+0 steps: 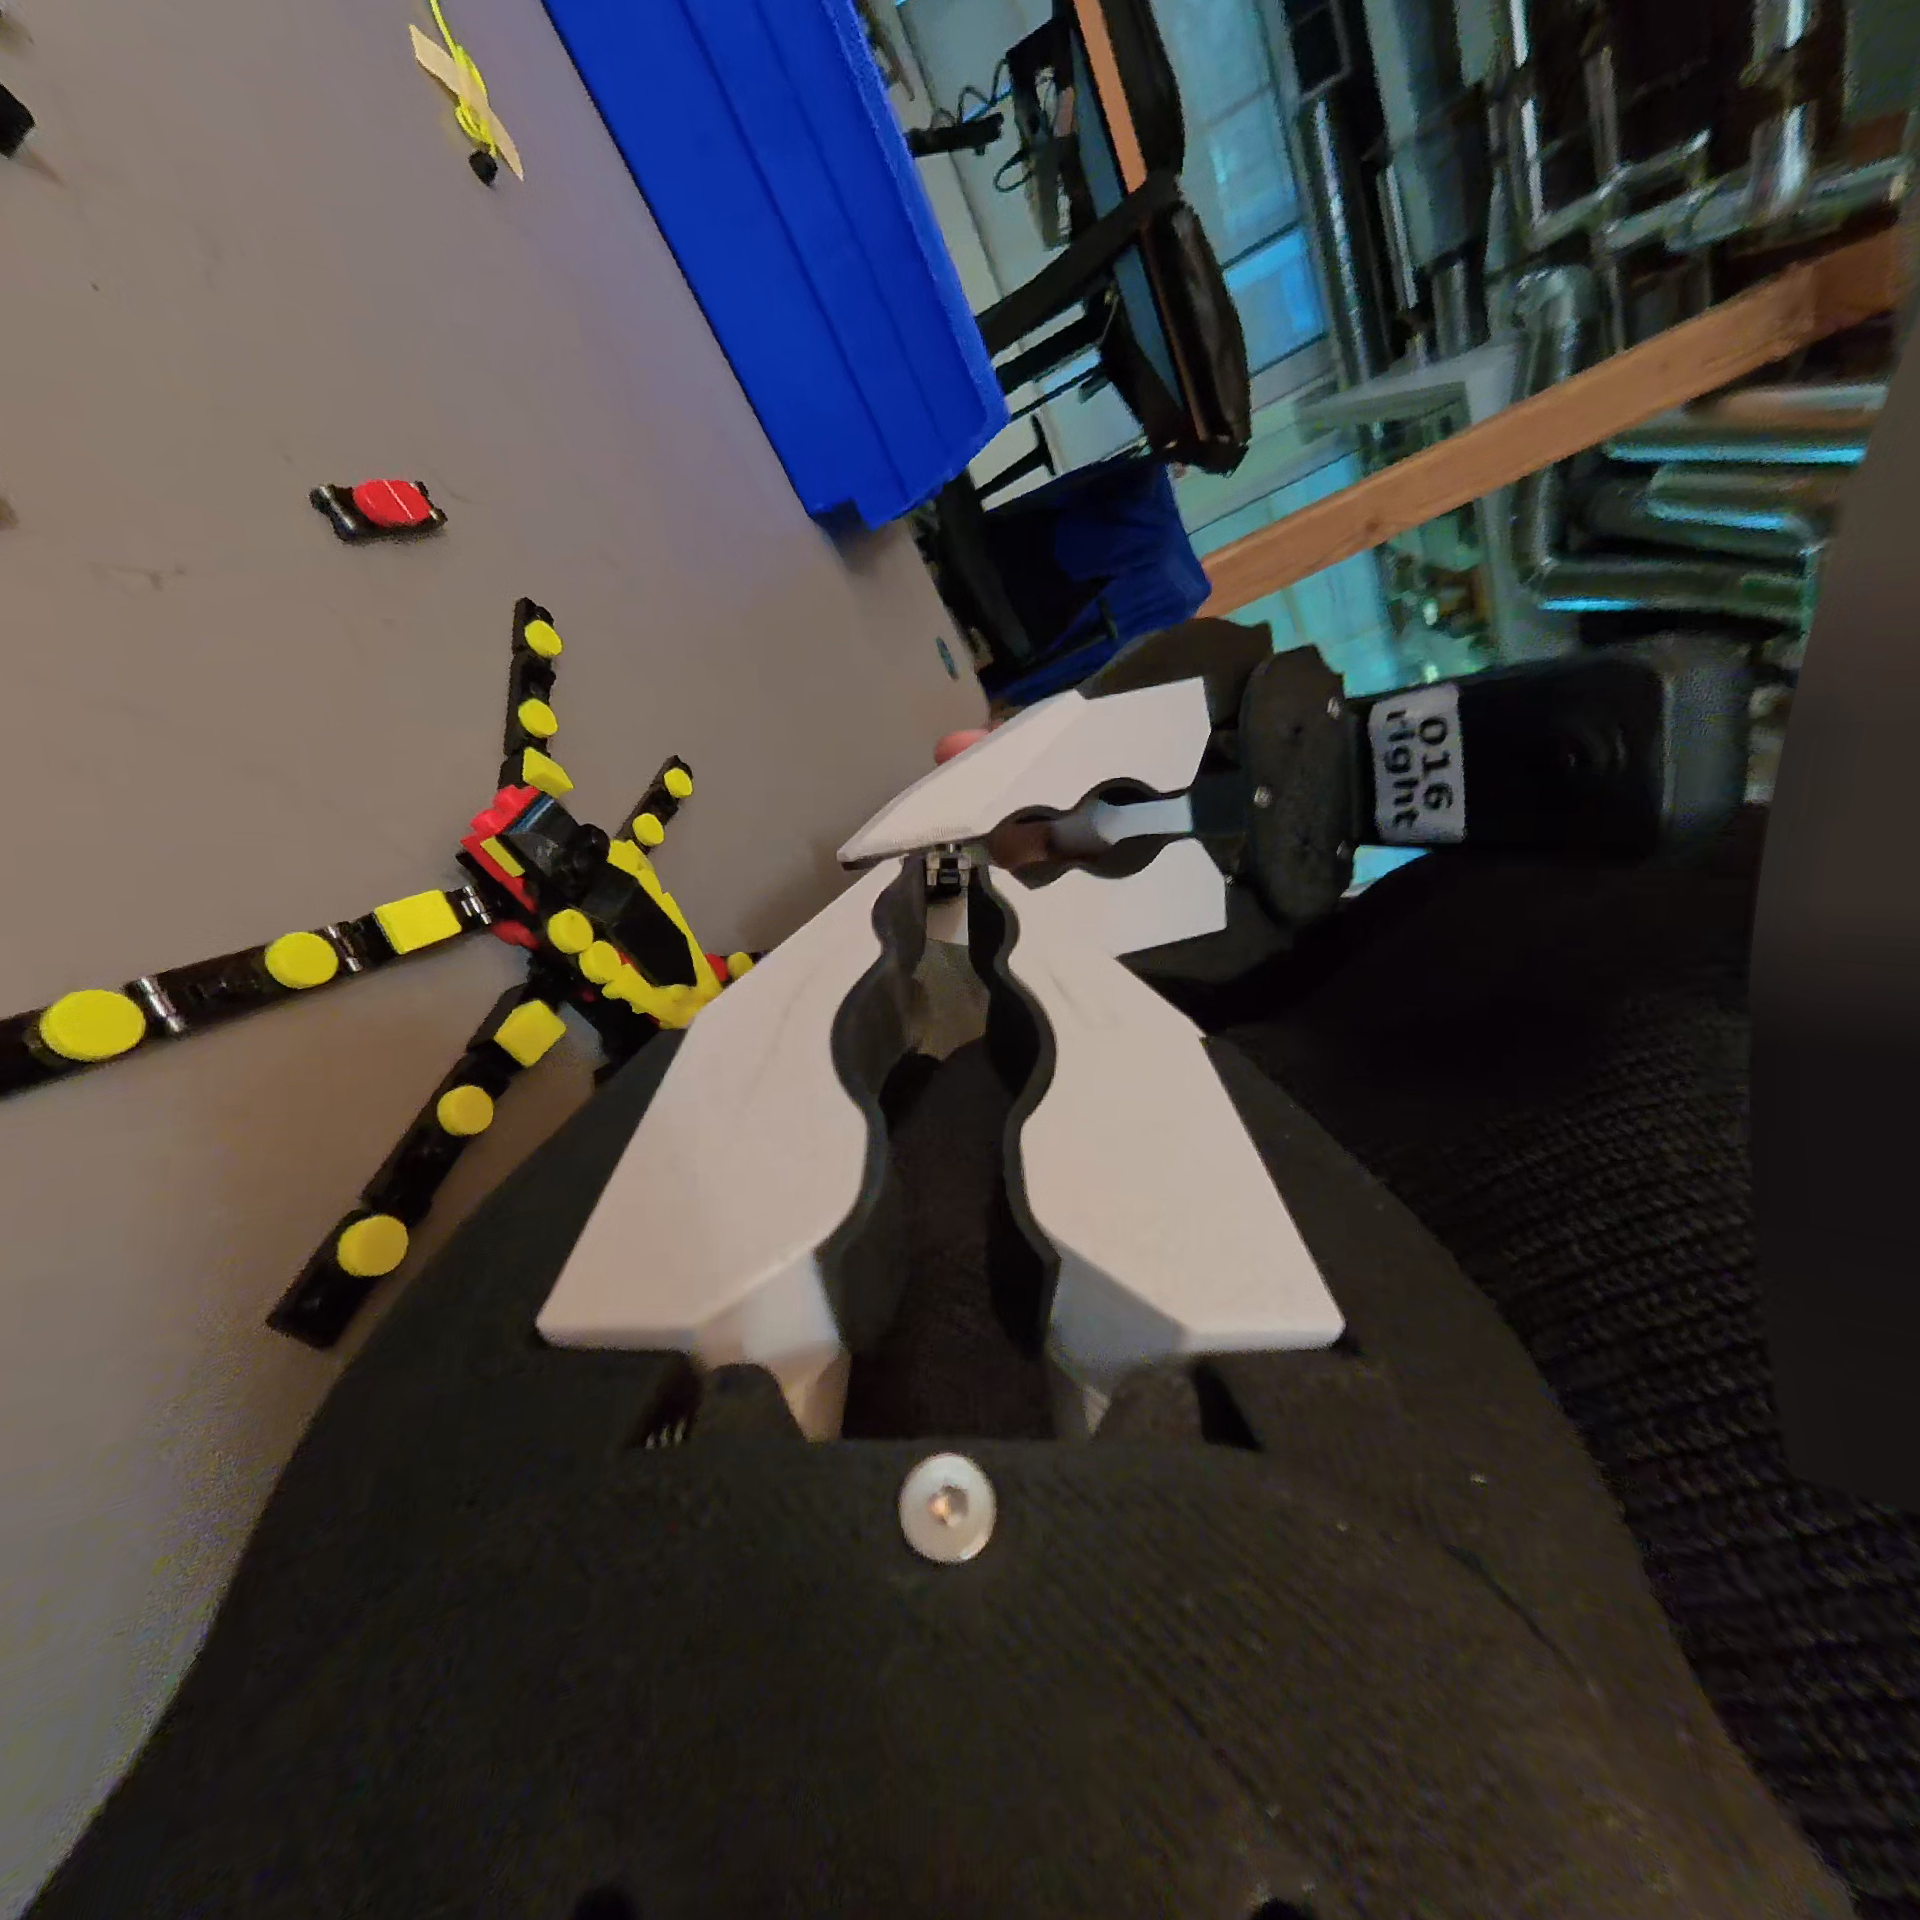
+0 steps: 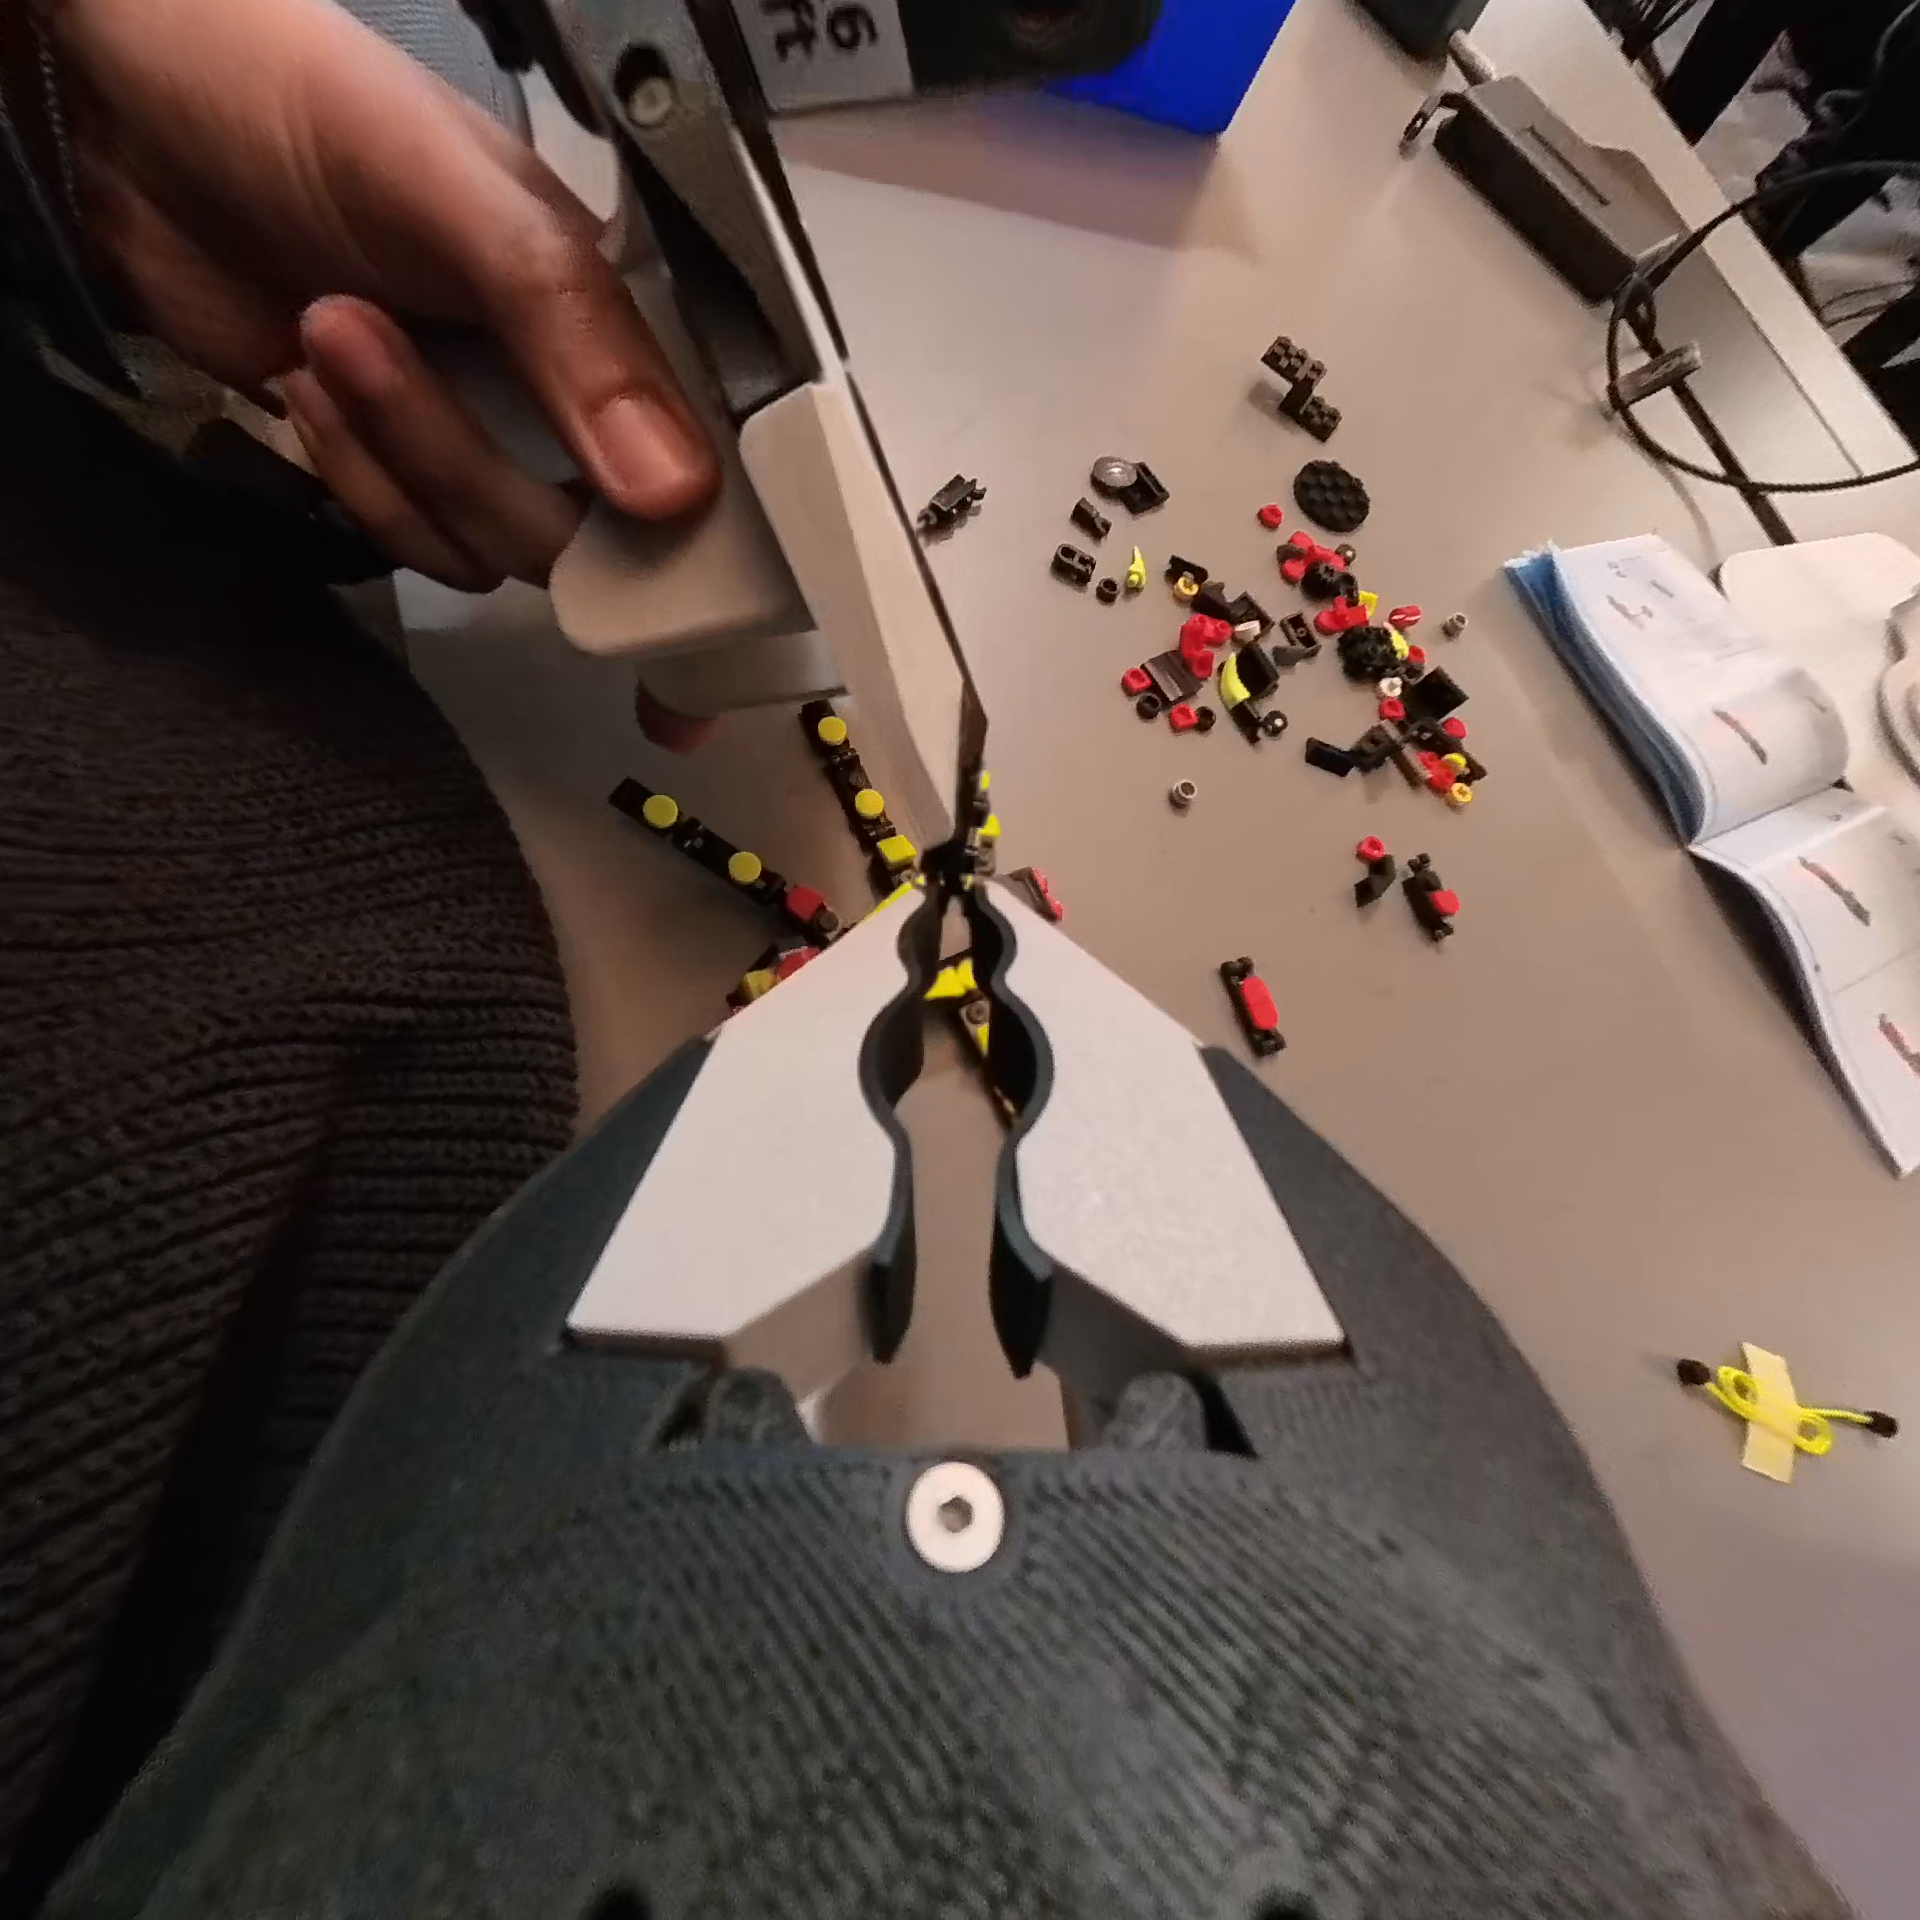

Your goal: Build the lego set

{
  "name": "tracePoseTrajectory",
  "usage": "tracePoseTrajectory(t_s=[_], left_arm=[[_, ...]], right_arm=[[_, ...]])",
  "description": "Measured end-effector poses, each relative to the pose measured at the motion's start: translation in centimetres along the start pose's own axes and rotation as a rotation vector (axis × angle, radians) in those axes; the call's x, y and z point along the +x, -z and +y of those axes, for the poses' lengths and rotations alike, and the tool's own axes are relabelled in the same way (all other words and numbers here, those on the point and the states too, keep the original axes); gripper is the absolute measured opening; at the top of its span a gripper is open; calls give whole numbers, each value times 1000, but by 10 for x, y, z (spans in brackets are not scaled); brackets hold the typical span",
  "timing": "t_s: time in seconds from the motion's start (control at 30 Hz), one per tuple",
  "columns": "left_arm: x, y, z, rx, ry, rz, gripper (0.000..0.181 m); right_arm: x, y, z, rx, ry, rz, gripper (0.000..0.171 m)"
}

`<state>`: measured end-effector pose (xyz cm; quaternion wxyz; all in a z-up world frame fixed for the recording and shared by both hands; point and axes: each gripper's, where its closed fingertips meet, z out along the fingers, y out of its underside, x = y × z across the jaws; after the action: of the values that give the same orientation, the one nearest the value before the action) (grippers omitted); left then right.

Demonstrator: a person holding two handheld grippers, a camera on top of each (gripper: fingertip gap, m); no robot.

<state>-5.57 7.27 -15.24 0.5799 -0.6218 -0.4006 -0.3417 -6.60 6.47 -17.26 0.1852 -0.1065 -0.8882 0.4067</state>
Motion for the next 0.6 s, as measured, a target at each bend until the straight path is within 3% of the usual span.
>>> tracePoseTrajectory(t_s=[0.33,0.4,0.43,0.5,0.6], left_arm=[[-10,-2,14,-128,-300,-196,10],[-6,-5,22,-169,-286,-168,9],[1,-13,44,-262,-249,-102,10],[13,-26,59,-277,-205,-60,11],[-5,-12,26,-163,-220,-148,9]], right_arm=[[2,-3,9,-44,-43,2,2],[10,1,4,-14,-63,44,0],[25,4,4,-14,-72,113,0],[28,5,12,-23,-139,76,0],[28,6,17,-28,-148,89,0]])
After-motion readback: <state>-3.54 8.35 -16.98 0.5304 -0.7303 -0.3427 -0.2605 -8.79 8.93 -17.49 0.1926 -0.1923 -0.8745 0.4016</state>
